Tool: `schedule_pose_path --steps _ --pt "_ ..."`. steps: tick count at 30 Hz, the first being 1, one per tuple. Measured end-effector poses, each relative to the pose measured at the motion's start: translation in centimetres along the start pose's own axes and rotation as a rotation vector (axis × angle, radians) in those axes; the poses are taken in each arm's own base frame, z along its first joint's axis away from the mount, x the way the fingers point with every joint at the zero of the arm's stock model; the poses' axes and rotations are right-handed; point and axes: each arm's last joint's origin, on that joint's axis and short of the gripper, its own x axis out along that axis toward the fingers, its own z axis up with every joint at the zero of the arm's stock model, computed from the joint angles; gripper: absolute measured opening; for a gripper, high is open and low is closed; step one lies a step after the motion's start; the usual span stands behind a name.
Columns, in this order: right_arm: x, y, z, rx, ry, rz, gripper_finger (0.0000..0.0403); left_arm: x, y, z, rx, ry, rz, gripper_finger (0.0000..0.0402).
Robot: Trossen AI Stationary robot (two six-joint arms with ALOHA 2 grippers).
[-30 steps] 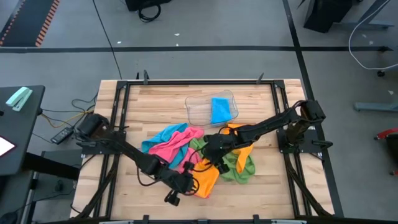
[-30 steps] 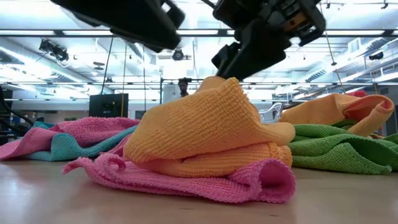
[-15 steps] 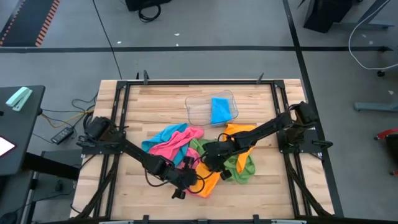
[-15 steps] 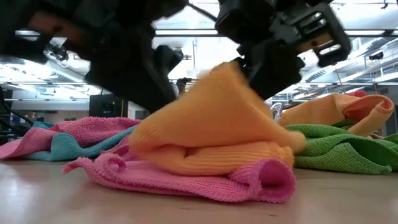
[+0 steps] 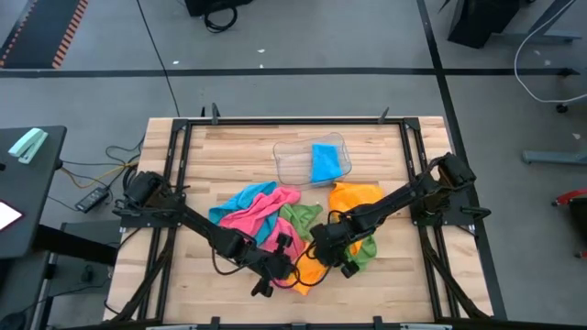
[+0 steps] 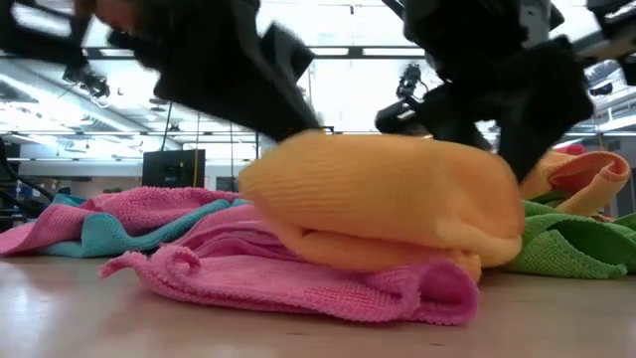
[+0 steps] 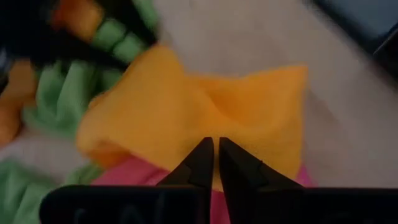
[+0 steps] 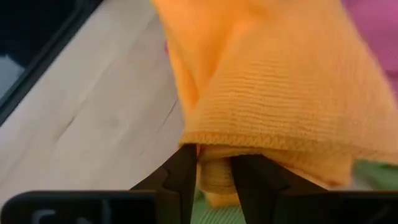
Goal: Fold microfiber towels
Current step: Fold the left yellow microfiber cloth
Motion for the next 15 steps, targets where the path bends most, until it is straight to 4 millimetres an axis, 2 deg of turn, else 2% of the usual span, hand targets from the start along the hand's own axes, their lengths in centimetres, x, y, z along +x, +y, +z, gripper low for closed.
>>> schedule_pose_path --steps 7,15 --pt "-1.5 0.4 -0.7 0.067 0.084 0.009 0.0095 0.0 0.1 0.2 0.003 -0.021 -0.019 0.0039" --pt "-3.5 1.7 0.4 0.044 0.008 -0.094 0.0084 0.1 0.5 0.3 -0.087 -0.028 -0.012 0.0037"
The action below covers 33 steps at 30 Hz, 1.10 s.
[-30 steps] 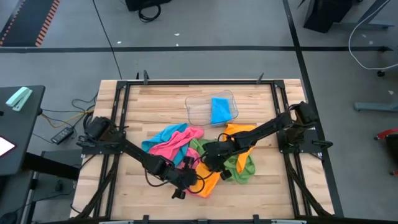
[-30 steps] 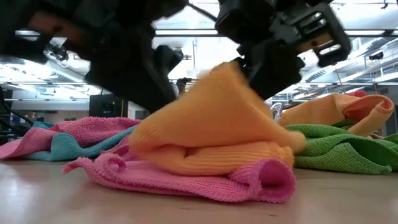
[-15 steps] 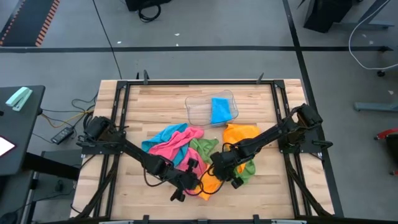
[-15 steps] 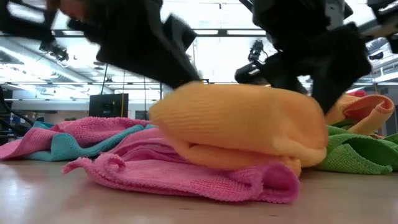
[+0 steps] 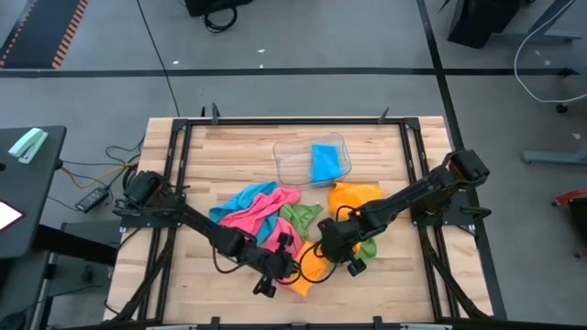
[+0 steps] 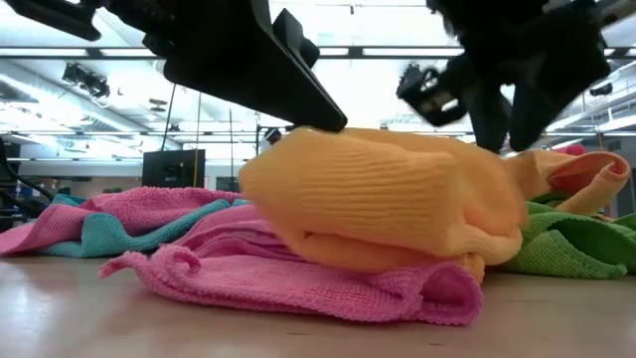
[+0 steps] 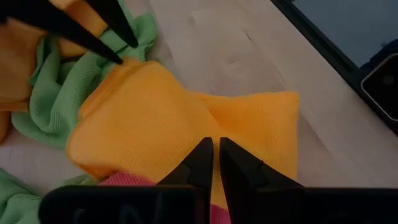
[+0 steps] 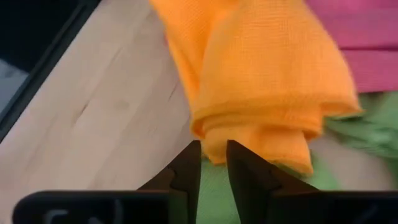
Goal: Fold microfiber towels
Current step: Fold the left yellow microfiber cloth
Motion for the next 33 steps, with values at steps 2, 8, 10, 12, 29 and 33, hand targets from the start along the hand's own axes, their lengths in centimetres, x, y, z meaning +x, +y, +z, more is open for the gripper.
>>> schedule_pose_path --steps 2,8,10,12,29,33 --pt "-0.9 0.3 0.3 -0.012 -0.028 -0.054 0.0083 0.0 0.0 0.0 0.0 0.0 0.0 0.0038" --pt "-2.8 0.6 0.9 0.025 -0.105 -0.136 0.0101 0.3 -0.1 -0.2 -0.019 0.005 -0.001 0.0043" --pt "-2.2 0.6 1.1 0.044 -0.122 -0.137 0.0124 0.4 -0.1 -0.3 -0.022 0.01 0.0 0.0042" --pt "-1.1 0.9 1.5 0.025 -0.15 -0.135 0.0151 0.6 -0.1 -0.5 -0.033 0.016 0.001 0.0039" --pt "4.7 1.0 0.3 -0.048 -0.025 -0.404 0.0198 0.6 -0.2 -0.6 -0.065 0.022 -0.012 0.0074" --pt "4.1 0.4 0.0 0.012 0.008 -0.391 0.0198 0.4 -0.9 0.3 -0.008 -0.064 -0.078 0.008"
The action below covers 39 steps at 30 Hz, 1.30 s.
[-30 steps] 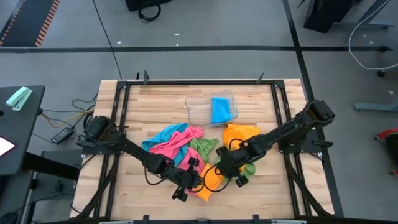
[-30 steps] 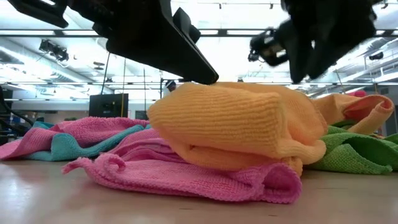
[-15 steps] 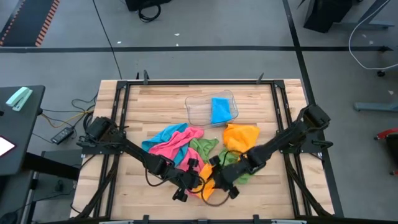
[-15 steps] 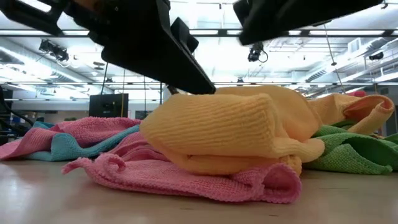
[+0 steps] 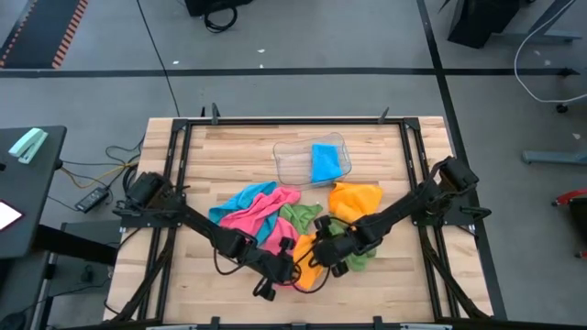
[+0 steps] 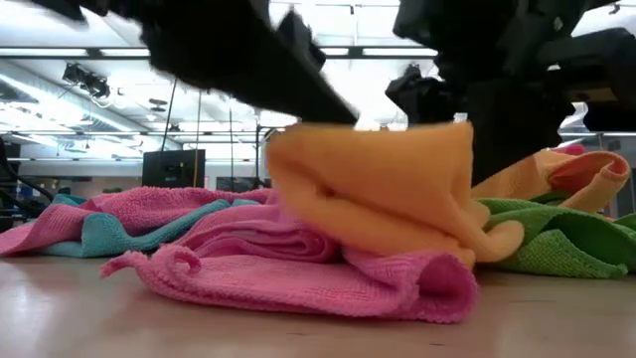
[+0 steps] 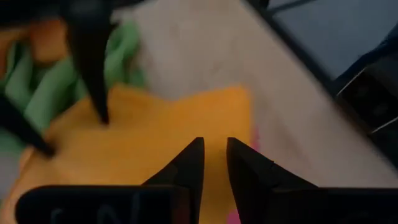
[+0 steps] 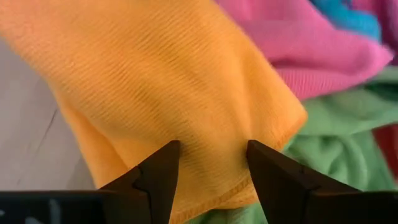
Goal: Fold microfiber towels
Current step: Fold the left yellow microfiber cloth, then put the folded yellow microfiber cloth on the transparent bin
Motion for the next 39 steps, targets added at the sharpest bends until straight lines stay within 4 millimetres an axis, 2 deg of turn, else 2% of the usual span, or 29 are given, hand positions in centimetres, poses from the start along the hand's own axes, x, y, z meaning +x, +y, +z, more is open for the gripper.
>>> schedule_pose_path --steps 3,7,12,15,19,22,27,29,34,39 --pt "-0.3 -0.1 -0.5 0.033 0.057 0.056 0.0198 -0.1 -0.3 0.4 0.011 -0.043 -0.01 0.0078" --pt "-0.9 0.1 -0.6 0.073 0.08 0.142 0.0198 0.0 -0.2 0.1 -0.003 -0.011 -0.006 0.0074" --pt "-2.8 0.0 0.4 0.103 -0.016 0.143 0.0198 -0.6 -0.4 0.5 0.078 -0.019 -0.004 0.0077" --pt "-3.5 -0.3 1.1 0.124 -0.083 0.106 0.0198 -1.5 -1.1 0.8 0.168 0.002 0.068 0.0085" --pt "-3.5 -0.5 1.5 0.141 -0.123 0.096 0.0198 -2.2 -2.8 0.6 0.345 0.041 0.187 0.0117" --pt "-3.5 -0.7 2.0 0.188 -0.176 0.099 0.0198 -2.3 -3.9 0.3 0.414 0.054 0.205 0.0156" --pt "-3.7 -0.6 2.8 0.217 -0.255 0.108 0.0198 -2.5 -4.5 -0.7 0.454 0.138 0.199 0.0219" --pt "-3.9 -0.3 3.2 0.215 -0.295 0.117 0.0198 -2.7 -4.5 -1.3 0.531 0.21 0.239 0.0236" --pt "-4.2 0.2 3.7 0.233 -0.353 0.134 0.0198 -2.7 -4.3 -2.1 0.802 0.329 0.291 0.0256" --pt "-4.3 0.6 3.7 0.266 -0.353 0.117 0.0198 -1.6 -3.7 -2.6 1.037 0.391 0.295 0.0261"
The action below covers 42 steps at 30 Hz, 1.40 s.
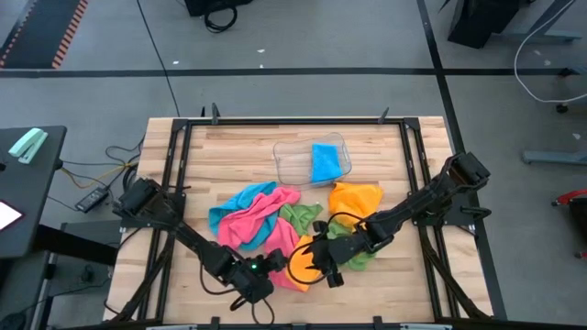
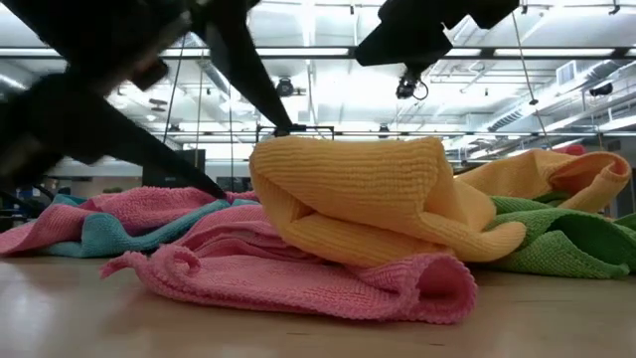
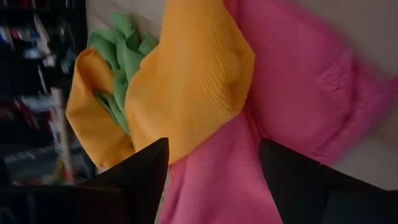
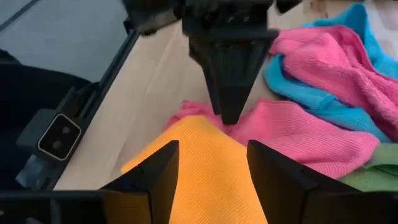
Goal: Fold microfiber towels
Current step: Put the folded yellow microfiber cloth on the transparent bin
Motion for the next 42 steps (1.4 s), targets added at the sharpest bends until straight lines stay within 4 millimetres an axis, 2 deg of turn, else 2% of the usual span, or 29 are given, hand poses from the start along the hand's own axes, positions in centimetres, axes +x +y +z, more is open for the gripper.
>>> schedule_pose_path --steps 9,13,19,23,27,32,36,42 --pt "-0.4 1.1 -1.1 -0.005 0.067 -0.052 0.0198 2.7 0.9 -0.6 0.105 -0.009 0.064 0.0258" --pt "-0.5 1.3 -1.4 -0.002 0.087 -0.066 0.0198 3.5 1.9 -1.1 0.057 -0.067 0.067 0.0252" --pt "-0.9 1.3 -1.7 0.008 0.126 -0.091 0.0198 4.1 2.9 -1.4 -0.003 -0.202 0.045 0.0234" --pt "-2.4 1.4 -1.3 0.024 0.122 -0.103 0.0198 4.3 3.0 -1.4 -0.026 -0.3 -0.006 0.0222" --pt "-4.1 1.8 -0.9 0.017 0.096 -0.136 0.0198 3.8 3.8 -0.5 -0.078 -0.373 0.078 0.021" --pt "-5.0 2.0 -0.6 0.017 0.069 -0.163 0.0198 3.8 3.8 -0.6 -0.104 -0.377 0.062 0.0198" --pt "-4.3 2.2 -1.0 0.024 0.081 -0.176 0.0198 4.4 4.0 -1.4 -0.143 -0.338 0.048 0.0192" --pt "-3.4 2.3 -1.7 0.04 0.112 -0.186 0.0198 4.6 3.9 -1.6 0.121 -0.321 0.066 0.0198"
